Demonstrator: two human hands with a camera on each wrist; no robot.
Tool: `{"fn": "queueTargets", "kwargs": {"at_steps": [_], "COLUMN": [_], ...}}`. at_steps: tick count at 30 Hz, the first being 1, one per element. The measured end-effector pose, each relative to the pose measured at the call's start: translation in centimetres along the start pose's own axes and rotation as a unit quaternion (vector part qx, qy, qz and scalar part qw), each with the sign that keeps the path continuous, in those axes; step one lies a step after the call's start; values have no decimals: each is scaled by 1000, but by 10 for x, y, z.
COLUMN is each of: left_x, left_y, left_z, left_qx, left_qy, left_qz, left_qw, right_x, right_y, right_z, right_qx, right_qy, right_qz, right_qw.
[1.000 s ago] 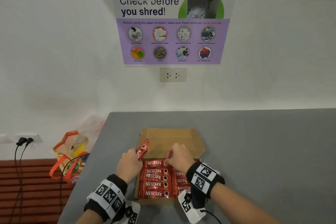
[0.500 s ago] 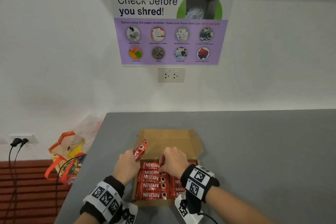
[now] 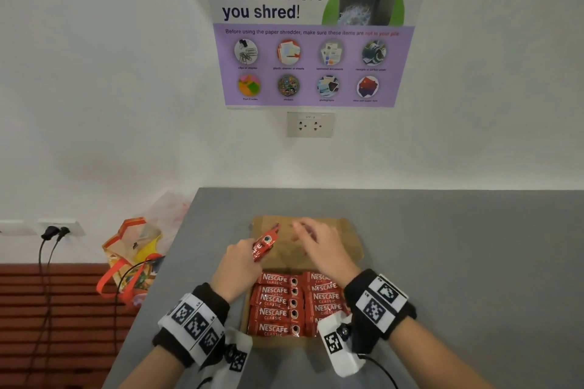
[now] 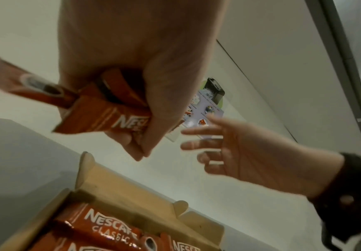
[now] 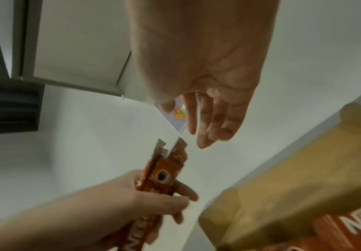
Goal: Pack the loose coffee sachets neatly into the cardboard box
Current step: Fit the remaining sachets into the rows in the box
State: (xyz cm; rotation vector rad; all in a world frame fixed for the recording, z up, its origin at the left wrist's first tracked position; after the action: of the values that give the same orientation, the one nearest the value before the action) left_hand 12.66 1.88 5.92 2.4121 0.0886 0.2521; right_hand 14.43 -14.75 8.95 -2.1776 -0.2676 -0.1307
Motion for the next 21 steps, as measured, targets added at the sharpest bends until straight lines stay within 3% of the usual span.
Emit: {"fn": "queueTargets", "kwargs": {"at_steps": [3,6,10,16,21], "left_x": [-4,-7,-9,-13,-8], "left_y": [15,24,18,17,10], "left_z": [4,6,2,7,10], "left_qx": [-26,-53,-1,-1,-10], "left_qy": [-34,-56,-43,-45,-21], "left_qz": [57,89,83,80,45], "left_qw": [997,993,996,996,999], "right_x": [-9,-10,-11,-22,-21], "right_y": [-15,-14,-9,-11,-6], "right_z": [-3,0,-9,-9,-16], "right_qx": [33,20,46,102,68], "right_qy": [-33,-13,12,-21,54], "right_qz": [-24,-34,-5,8,-15], "right_qw": [999,999,999,994,996]}}
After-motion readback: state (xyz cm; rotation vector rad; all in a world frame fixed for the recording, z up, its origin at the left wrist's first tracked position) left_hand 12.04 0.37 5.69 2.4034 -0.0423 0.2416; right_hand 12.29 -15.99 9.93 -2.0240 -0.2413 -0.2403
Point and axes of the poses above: each hand's wrist, its own x-axis towards the middle knuckle, its own z-axis out of the palm, y = z × x, the point moved 2 cm from there along x, towards the middle knuckle, and after that the axes turned 11 degrees about y, right-handed, at the moved point
